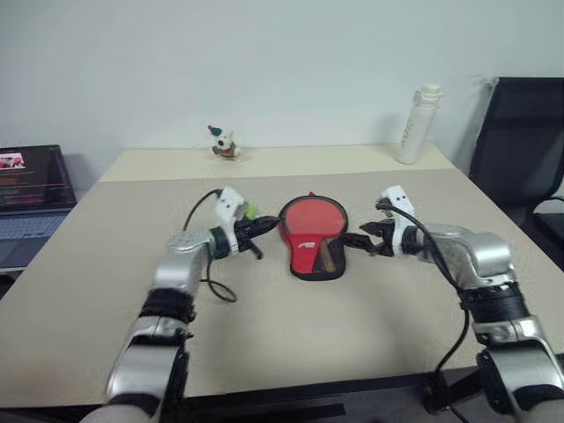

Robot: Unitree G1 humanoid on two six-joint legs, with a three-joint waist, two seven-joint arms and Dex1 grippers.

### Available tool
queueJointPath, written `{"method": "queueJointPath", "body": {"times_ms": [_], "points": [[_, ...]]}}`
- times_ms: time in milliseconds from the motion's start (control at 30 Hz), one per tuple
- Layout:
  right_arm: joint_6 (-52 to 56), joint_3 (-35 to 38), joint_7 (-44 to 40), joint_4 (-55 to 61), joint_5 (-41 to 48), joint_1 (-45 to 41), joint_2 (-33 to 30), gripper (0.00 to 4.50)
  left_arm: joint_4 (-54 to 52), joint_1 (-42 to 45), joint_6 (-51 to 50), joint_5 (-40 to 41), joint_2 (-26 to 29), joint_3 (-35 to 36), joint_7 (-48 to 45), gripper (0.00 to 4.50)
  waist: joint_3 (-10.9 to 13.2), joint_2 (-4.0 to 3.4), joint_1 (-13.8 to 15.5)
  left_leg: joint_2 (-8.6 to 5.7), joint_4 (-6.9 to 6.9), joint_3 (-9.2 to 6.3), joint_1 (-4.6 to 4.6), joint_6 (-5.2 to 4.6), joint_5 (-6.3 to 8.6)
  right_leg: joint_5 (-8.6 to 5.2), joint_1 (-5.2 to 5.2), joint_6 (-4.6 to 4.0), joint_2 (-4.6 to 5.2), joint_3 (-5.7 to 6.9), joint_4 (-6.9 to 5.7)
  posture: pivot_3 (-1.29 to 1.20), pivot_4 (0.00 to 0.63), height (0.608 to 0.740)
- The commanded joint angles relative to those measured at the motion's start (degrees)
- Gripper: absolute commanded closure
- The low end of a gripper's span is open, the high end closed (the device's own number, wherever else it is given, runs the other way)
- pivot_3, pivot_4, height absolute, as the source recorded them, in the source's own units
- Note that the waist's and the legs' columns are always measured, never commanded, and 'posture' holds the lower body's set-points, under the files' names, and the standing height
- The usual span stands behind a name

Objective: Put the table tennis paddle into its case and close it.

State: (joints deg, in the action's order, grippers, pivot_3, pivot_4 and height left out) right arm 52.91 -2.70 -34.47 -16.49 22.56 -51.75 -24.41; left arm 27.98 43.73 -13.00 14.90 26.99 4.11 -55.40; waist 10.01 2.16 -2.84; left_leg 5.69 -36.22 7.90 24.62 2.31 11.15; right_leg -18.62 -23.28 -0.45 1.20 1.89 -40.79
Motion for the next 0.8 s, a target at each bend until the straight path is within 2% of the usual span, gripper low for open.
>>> {"method": "queueJointPath", "body": {"times_ms": [33, 200, 433, 800], "points": [[-9.2, -2.4, 1.1, -9.2, -5.8, -3.0, 2.0, 0.0, -13.3, -4.3, -5.1, 3.2, 3.4, 2.7, 1.0, 4.47, 0.0, 0.0, 0.1, 0.01, -0.04, -0.01, 0.0, 0.0, 0.0, 0.0, 0.0, 0.0, 0.0, 0.0, -0.03, 0.0, 0.15, 0.74], [-19.9, -3.7, 2.5, -24.2, -11.7, -6.8, 5.7, 0.0, -28.8, -13.1, -12.6, 8.0, 7.3, 5.5, 2.3, 4.47, 0.0, 0.0, 0.9, 0.02, -0.12, -0.03, 0.01, -0.01, 0.0, 0.0, 0.04, 0.0, 0.06, -0.06, -0.05, 0.0, 0.15, 0.74], [-25.0, -1.9, 3.4, -38.4, -14.6, -11.6, 8.2, 0.0, -38.2, -18.6, -18.0, 11.8, 9.9, 9.1, 6.3, 4.47, 0.0, 0.0, 0.9, 0.02, -0.21, -0.07, 0.0, -0.02, 0.0, 0.0, 0.07, 0.0, 0.08, -0.1, -0.15, 0.0, 0.15, 0.74], [-23.3, 0.5, 1.1, -40.4, -15.8, -13.0, 5.8, 0.0, -41.4, -20.5, -20.1, 14.5, 11.2, 10.4, 9.2, 4.47, 0.0, 0.01, 1.0, 0.03, -0.21, -0.05, -0.02, -0.02, 0.01, 0.0, 0.08, 0.0, 0.1, -0.17, -0.15, 0.0, 0.15, 0.74]]}}
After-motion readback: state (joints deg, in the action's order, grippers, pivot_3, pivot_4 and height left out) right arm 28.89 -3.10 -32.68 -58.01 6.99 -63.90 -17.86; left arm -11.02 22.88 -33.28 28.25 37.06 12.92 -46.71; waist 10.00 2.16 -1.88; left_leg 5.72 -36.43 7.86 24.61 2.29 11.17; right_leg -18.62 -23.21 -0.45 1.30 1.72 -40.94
